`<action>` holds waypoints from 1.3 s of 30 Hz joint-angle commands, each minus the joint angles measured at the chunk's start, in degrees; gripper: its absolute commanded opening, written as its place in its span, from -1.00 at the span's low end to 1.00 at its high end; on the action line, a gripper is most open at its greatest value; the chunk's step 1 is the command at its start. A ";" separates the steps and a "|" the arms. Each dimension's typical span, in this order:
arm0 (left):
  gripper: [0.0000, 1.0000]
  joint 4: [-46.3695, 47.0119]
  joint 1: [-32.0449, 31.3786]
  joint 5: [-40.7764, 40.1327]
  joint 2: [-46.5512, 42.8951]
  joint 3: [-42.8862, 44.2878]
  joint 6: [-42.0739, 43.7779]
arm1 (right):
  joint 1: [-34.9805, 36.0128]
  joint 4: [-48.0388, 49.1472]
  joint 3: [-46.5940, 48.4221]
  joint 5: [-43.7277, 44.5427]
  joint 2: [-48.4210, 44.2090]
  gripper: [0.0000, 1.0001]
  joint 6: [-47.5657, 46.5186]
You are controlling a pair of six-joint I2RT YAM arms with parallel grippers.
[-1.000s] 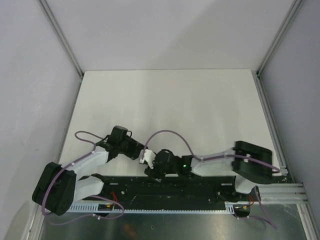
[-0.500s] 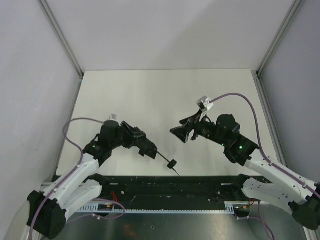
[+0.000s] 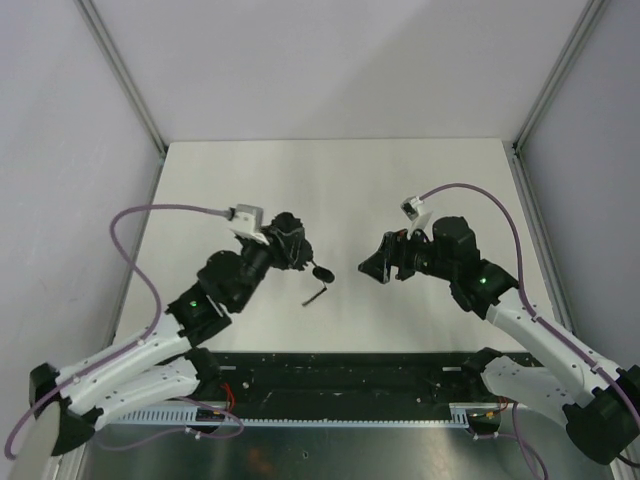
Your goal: Put away the umbrella
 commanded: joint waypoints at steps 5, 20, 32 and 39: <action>-1.00 31.69 -9.39 -15.75 11.48 -7.53 22.86 | -1.05 -3.92 1.74 -0.28 -3.00 0.58 -1.31; -1.00 37.04 -9.61 -14.80 27.58 -15.11 4.32 | -1.22 -5.31 0.74 -0.24 -3.83 0.59 -0.90; -1.00 34.98 -10.82 -13.07 34.81 -10.07 11.07 | -1.59 -4.61 -0.89 -0.14 -3.05 0.59 -0.35; -1.00 20.65 -11.40 -13.42 31.06 -1.43 20.60 | -2.73 -4.13 -1.42 -1.08 -3.76 0.60 -0.03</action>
